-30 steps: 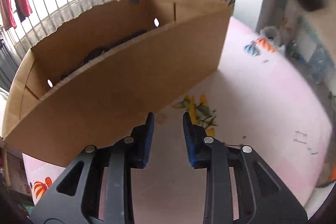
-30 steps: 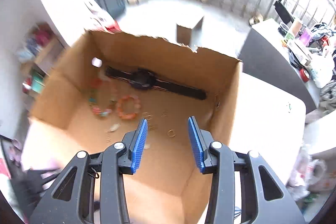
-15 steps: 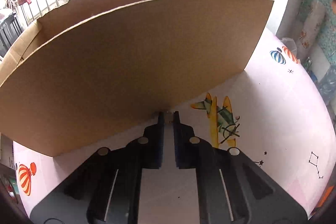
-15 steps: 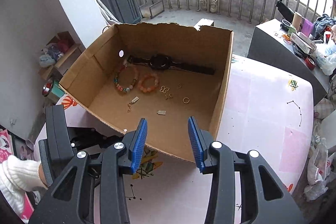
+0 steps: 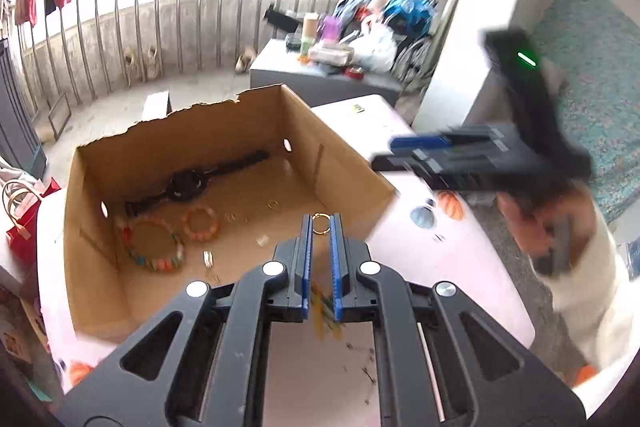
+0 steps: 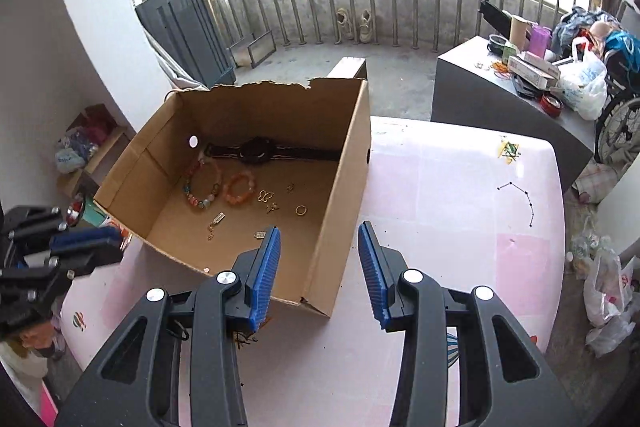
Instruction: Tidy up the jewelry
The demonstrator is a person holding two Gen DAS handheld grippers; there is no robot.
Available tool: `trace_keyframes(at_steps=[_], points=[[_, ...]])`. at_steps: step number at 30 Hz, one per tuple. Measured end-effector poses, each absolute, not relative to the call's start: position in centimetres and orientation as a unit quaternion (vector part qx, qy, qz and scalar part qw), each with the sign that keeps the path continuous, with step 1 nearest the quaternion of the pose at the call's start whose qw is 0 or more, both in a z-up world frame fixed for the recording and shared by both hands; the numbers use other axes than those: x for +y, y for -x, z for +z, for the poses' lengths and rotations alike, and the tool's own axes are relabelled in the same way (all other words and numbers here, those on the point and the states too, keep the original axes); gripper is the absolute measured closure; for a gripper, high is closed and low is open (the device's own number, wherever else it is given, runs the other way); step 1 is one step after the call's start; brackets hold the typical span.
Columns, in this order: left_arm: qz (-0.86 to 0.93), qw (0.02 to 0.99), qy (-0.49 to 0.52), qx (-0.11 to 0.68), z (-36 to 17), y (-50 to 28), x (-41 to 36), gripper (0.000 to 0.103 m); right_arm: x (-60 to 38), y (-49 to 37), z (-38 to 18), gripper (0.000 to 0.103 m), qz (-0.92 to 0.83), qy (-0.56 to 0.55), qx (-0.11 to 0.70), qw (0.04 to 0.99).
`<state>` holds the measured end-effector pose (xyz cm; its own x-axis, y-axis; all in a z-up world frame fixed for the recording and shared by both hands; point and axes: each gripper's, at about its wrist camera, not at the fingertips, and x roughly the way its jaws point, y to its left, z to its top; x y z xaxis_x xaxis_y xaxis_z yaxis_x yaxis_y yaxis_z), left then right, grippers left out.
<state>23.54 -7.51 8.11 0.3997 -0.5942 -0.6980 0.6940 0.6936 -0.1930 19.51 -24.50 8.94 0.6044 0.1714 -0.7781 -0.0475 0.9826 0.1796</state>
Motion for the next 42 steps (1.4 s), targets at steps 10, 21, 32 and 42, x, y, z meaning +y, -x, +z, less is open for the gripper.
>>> trace_keyframes(at_steps=[10, 21, 32, 42], points=[[-0.312, 0.65, -0.068, 0.689, -4.3, -39.9, -20.4, 0.095, -27.1, -18.9, 7.6, 0.063, 0.026, -0.139, 0.437, 0.888], [-0.285, 0.827, -0.105, 0.473, 8.0, -31.9, -14.4, 0.08, -24.5, -15.6, 10.4, 0.063, 0.054, -0.128, 0.407, 0.903], [-0.27, 0.891, -0.077, 0.356, 12.2, -18.0, -4.8, 0.077, -16.5, -9.1, 9.6, 0.063, 0.112, -0.041, 0.367, 0.923], [-0.216, 0.909, -0.068, 0.349, 8.1, -13.6, 0.4, 0.071, -17.4, -8.7, 8.2, 0.056, 0.053, -0.028, 0.352, 0.934]])
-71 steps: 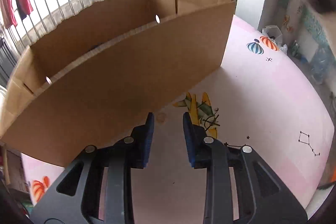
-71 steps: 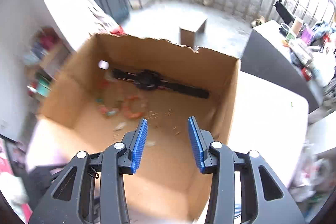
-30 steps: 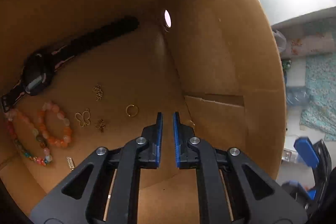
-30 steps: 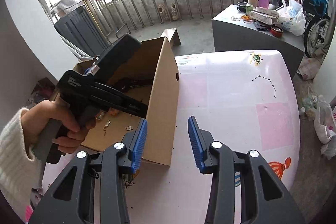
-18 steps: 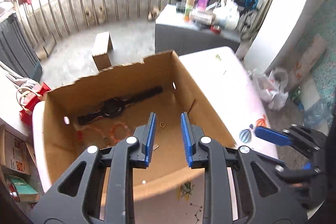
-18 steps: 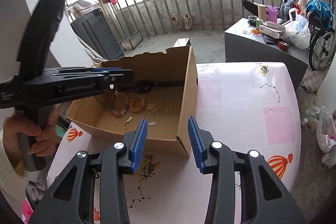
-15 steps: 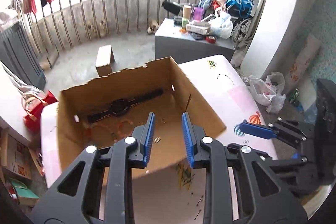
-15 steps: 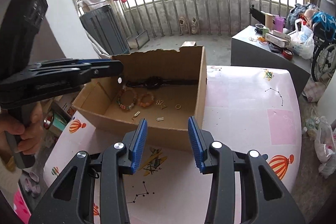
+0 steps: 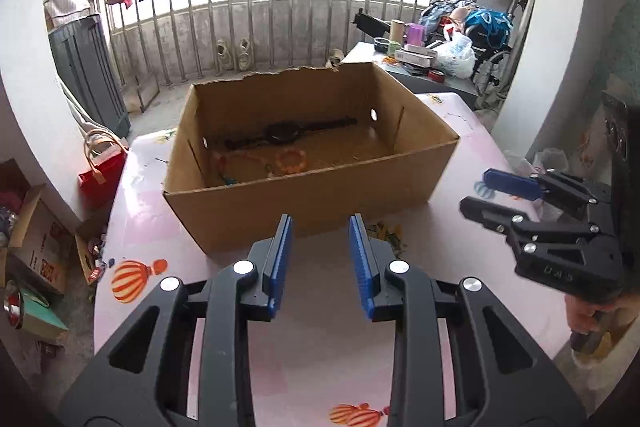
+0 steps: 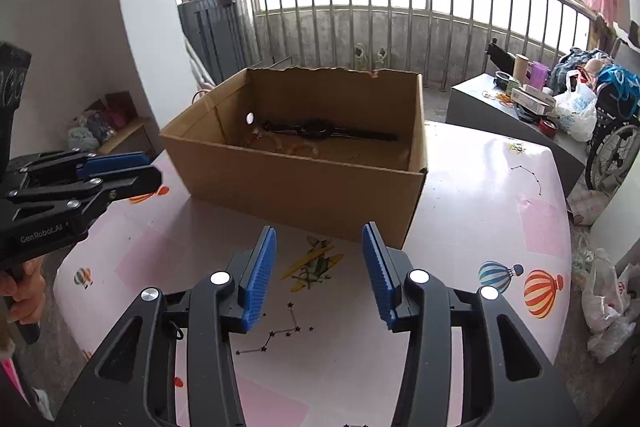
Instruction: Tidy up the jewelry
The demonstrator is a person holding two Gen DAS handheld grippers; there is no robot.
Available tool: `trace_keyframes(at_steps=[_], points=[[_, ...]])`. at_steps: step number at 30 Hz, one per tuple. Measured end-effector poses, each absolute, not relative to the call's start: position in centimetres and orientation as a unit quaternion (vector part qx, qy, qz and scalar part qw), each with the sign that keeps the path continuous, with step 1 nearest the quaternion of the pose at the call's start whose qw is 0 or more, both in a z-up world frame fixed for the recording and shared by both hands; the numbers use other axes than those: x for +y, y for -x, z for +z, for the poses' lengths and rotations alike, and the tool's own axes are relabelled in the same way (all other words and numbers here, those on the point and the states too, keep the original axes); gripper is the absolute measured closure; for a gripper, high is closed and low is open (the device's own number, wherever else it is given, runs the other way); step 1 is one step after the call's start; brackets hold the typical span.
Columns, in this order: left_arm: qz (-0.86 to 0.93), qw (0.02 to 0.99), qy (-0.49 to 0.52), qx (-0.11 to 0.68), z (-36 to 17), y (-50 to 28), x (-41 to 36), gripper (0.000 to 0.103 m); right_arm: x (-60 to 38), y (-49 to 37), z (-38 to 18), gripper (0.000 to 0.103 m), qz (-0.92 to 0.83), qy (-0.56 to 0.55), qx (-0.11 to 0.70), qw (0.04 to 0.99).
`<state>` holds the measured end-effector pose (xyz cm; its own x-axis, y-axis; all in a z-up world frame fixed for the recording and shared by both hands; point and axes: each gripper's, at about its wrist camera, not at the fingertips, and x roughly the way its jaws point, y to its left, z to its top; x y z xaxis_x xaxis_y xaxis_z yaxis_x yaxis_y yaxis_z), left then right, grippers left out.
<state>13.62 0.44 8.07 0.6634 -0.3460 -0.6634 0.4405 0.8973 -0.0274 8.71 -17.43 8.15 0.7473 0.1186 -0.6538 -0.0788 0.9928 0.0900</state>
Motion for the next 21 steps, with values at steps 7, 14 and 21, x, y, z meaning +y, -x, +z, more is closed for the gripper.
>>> trace_keyframes(at_steps=[7, 14, 21], points=[[-0.121, 0.927, -0.039, 0.351, 7.7, -22.6, 4.0, 0.052, -22.9, -16.3, 7.1, 0.043, -0.004, -0.139, 0.37, 0.919], [-0.097, 0.889, -0.001, 0.447, 2.8, -31.4, 6.7, 0.087, -22.9, -21.5, 3.4, 0.078, -0.015, -0.124, 0.435, 0.892], [-0.096, 0.881, -0.009, 0.464, 2.1, -29.4, 7.0, 0.092, -24.4, -17.9, 3.4, 0.085, 0.012, -0.179, 0.447, 0.877]])
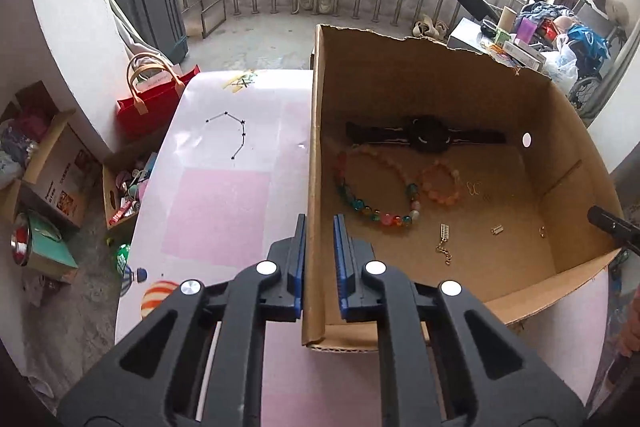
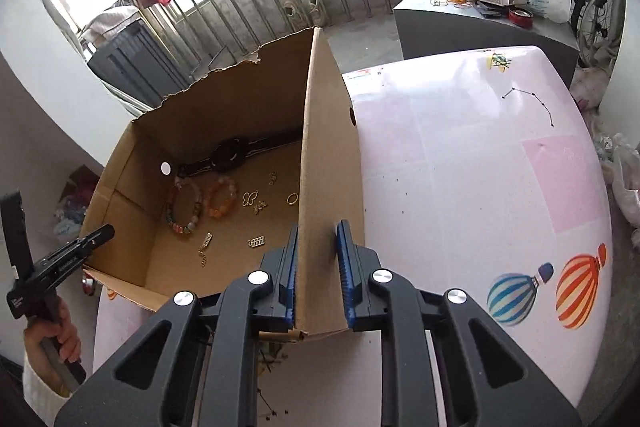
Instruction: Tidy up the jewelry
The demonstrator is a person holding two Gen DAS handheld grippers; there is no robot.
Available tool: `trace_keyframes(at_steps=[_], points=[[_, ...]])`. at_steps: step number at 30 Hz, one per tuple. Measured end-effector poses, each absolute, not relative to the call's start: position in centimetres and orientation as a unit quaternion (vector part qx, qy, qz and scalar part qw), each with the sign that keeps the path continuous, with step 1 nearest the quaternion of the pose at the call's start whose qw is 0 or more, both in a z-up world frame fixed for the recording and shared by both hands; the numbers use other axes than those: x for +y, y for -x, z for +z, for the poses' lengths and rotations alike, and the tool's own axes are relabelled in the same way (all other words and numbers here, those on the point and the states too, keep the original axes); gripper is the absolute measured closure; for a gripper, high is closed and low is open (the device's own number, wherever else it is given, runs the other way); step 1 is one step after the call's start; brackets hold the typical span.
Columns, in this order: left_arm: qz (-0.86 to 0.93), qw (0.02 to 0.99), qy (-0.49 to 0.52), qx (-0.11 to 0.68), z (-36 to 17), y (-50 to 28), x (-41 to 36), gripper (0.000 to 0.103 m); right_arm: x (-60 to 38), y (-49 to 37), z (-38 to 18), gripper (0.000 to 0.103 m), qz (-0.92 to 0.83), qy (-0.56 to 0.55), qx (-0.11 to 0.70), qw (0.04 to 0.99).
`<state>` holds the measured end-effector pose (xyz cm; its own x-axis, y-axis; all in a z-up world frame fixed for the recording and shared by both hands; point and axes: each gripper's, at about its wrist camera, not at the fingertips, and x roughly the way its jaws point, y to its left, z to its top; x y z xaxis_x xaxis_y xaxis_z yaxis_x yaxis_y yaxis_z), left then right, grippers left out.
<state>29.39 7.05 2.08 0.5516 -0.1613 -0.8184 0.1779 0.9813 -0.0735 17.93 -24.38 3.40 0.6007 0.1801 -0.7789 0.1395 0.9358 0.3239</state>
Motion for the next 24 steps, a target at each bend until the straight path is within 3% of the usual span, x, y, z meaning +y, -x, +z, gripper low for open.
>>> trace_keyframes(at_steps=[8, 12, 22, 24], points=[[-0.1, 0.872, -0.033, 0.477, 2.3, -18.5, 7.7, 0.092, -23.2, -8.0, 4.1, 0.082, 0.036, -0.154, 0.453, 0.877], [-0.093, 0.873, -0.037, 0.477, 2.3, -13.6, 8.2, 0.086, -22.6, -4.3, 4.1, 0.082, 0.043, -0.15, 0.45, 0.879], [-0.103, 0.879, -0.019, 0.465, 2.5, -6.0, 10.1, 0.086, -21.6, 2.2, 4.8, 0.08, 0.054, -0.123, 0.428, 0.894], [-0.103, 0.894, -0.01, 0.437, 3.4, -4.6, 10.5, 0.076, -21.0, 3.3, 5.9, 0.076, 0.049, -0.092, 0.403, 0.909]])
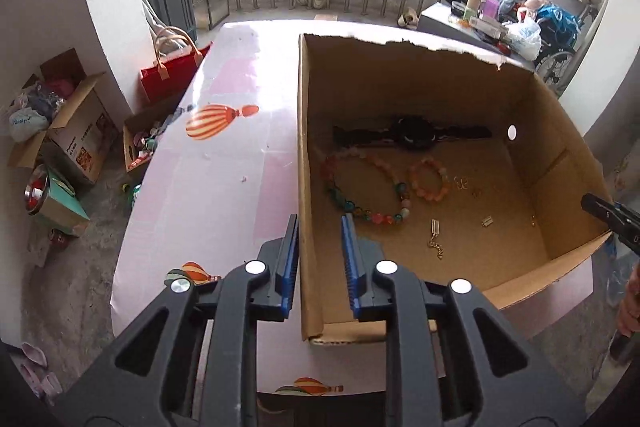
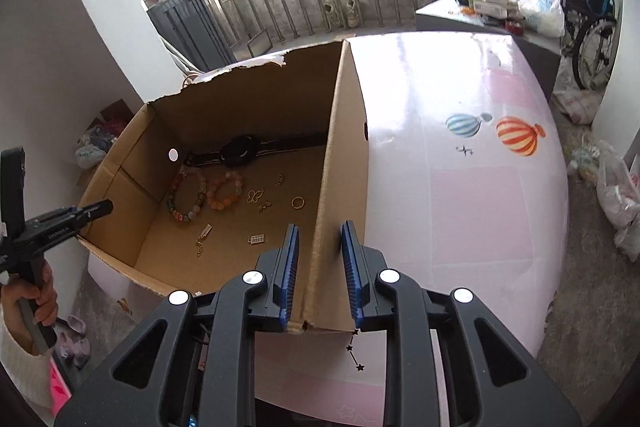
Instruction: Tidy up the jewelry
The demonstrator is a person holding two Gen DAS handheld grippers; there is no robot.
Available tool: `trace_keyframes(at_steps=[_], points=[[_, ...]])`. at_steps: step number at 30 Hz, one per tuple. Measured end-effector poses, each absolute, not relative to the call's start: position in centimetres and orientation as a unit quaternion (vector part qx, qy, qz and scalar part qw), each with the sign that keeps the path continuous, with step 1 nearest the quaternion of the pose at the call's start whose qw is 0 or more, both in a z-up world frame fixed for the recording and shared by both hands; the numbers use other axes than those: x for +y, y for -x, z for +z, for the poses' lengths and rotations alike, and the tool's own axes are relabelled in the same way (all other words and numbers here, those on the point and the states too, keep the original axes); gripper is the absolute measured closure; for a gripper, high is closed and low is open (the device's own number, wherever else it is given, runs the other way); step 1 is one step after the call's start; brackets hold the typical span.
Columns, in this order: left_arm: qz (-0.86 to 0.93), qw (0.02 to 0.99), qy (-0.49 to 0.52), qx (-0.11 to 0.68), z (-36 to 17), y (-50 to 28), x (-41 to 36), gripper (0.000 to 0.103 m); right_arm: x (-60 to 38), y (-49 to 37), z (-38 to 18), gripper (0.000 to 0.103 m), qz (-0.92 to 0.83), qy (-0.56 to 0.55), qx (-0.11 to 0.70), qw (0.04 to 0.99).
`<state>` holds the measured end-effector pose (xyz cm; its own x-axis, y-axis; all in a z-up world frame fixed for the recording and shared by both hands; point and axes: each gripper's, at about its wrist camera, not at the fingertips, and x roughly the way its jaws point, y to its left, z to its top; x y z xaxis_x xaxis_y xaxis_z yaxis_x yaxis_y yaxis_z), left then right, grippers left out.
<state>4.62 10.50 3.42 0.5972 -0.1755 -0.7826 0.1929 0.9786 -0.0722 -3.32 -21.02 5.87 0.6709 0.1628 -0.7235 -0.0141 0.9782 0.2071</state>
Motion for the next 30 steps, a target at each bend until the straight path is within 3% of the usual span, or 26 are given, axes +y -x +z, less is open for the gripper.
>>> trace_keyframes(at_steps=[2, 5, 8, 15, 22, 27, 30], points=[[-0.089, 0.915, -0.025, 0.393, 5.1, -3.3, 10.4, 0.07, -20.4, 5.1, 7.4, 0.068, 0.04, -0.065, 0.362, 0.929], [-0.095, 0.938, -0.045, 0.33, 7.6, -1.0, 9.4, 0.06, -19.3, 7.2, 9.5, 0.064, 0.038, -0.036, 0.309, 0.95], [-0.127, 0.94, -0.052, 0.311, 8.0, 0.9, 7.7, 0.057, -18.2, 7.9, 10.0, 0.064, 0.05, -0.042, 0.295, 0.953], [-0.136, 0.948, 0.044, 0.285, 6.9, 6.4, 5.3, 0.037, -16.3, 10.2, 7.6, 0.064, 0.043, -0.137, 0.293, 0.945], [-0.059, 0.947, 0.075, 0.306, 9.3, 2.7, 5.4, 0.032, -14.9, 6.5, 9.4, 0.063, 0.001, -0.112, 0.334, 0.936], [-0.041, 0.951, -0.007, 0.307, 7.3, 5.1, 4.1, 0.025, -13.3, 7.1, 8.4, 0.063, 0.004, -0.088, 0.347, 0.934], [-0.013, 0.954, 0.003, 0.3, 8.1, 5.4, 5.5, 0.024, -12.7, 7.6, 9.3, 0.063, -0.011, -0.061, 0.339, 0.939]])
